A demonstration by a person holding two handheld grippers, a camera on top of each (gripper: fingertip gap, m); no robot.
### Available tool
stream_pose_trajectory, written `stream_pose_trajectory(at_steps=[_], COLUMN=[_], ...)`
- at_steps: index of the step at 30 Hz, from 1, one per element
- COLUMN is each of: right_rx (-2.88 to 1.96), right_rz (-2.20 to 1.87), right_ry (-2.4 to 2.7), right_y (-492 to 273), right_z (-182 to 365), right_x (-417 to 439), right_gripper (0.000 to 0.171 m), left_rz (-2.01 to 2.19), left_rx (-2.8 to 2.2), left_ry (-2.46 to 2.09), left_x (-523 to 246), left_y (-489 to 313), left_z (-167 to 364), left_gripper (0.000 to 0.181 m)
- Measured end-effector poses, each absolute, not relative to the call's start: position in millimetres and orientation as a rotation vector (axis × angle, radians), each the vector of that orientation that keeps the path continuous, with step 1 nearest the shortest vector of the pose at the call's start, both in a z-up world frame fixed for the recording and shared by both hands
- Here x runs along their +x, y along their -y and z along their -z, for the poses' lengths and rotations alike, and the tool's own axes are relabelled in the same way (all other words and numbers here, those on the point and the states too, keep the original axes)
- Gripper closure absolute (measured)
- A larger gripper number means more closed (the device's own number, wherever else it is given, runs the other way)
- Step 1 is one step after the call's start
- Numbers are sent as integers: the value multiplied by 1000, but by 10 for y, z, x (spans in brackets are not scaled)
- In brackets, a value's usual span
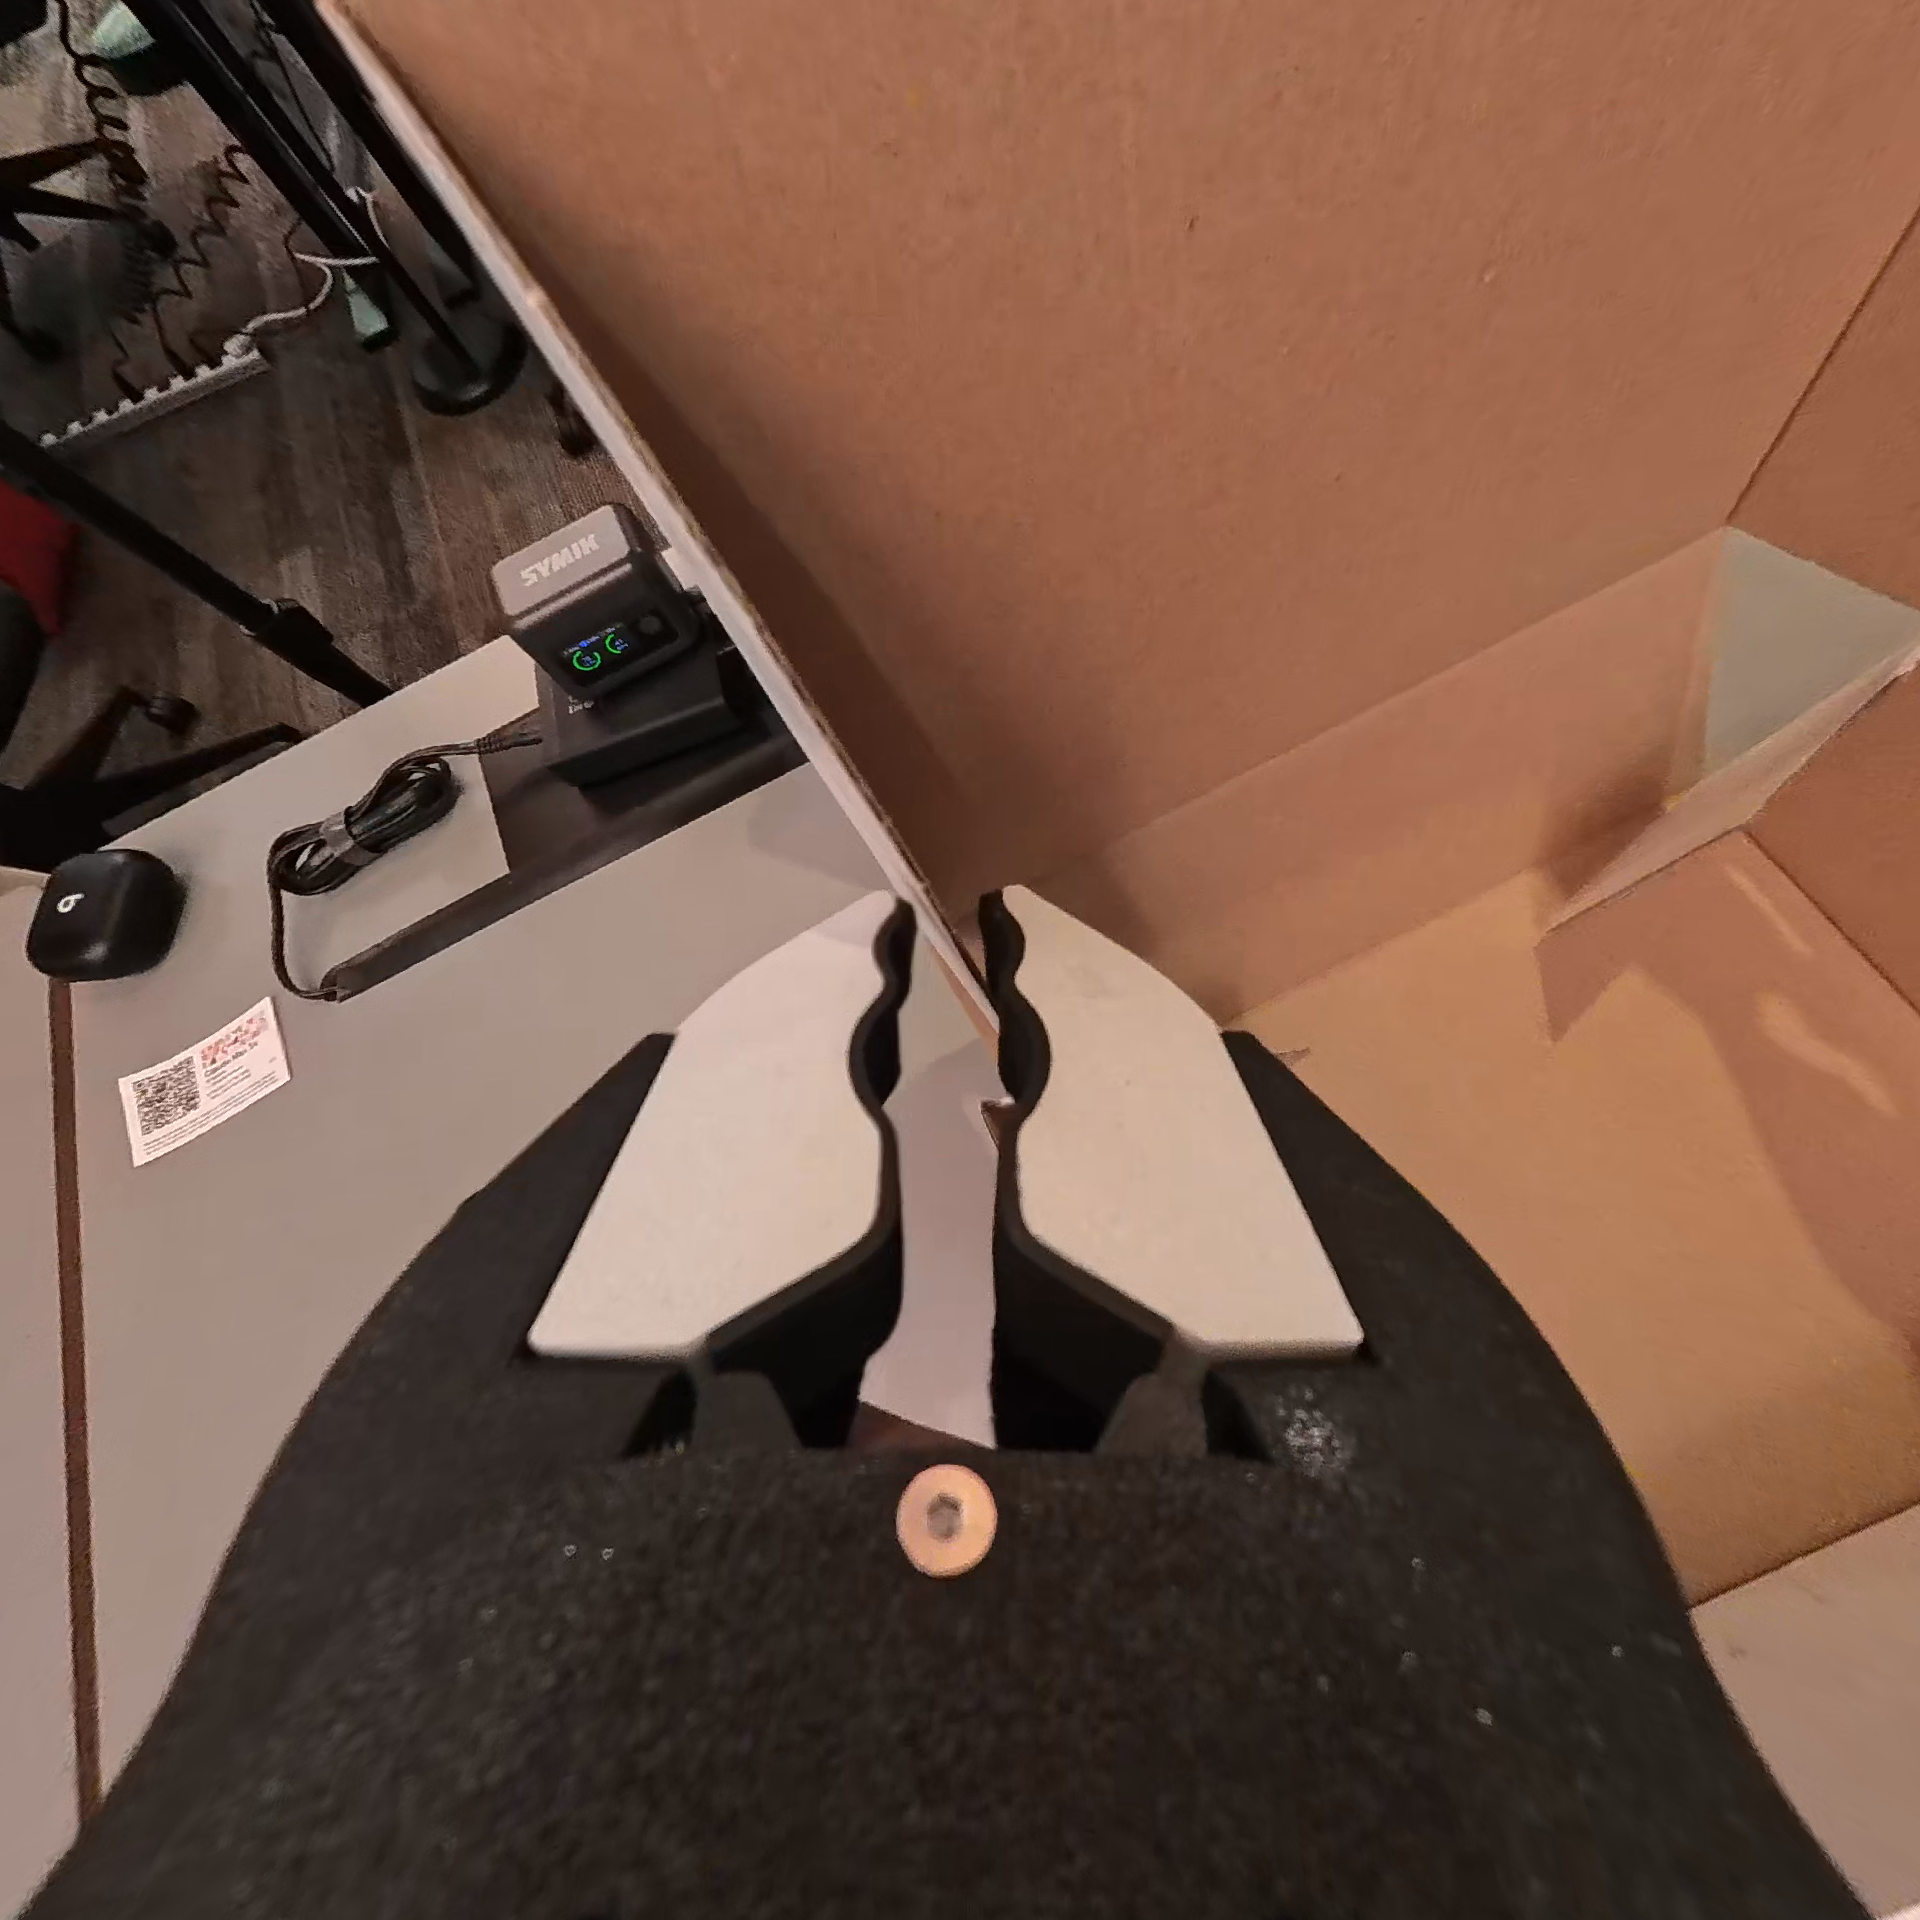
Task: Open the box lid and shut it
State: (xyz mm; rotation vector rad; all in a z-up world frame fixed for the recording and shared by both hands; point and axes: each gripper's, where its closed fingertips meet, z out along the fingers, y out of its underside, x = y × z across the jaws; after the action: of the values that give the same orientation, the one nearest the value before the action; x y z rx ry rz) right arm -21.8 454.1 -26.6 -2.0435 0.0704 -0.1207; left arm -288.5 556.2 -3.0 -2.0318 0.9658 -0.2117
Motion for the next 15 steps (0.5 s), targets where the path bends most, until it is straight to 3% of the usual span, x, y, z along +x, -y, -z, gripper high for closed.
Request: stream_pose_trajectory(at_steps=[5,15], right_rx=[-2018,-1917], right_rz=[118,116], right_ry=[-47,-37], right_y=[-4472,-3921], right_z=[211,84], right_x=[-235,-244], right_gripper=[153,150], left_rz=[208,368], left_rx=[-2017,-1908], left_ry=[-937,-863], left_x=[-2953,-3379], left_y=[-5505,-4852], left_z=[12,2], left_gripper=[151,147])
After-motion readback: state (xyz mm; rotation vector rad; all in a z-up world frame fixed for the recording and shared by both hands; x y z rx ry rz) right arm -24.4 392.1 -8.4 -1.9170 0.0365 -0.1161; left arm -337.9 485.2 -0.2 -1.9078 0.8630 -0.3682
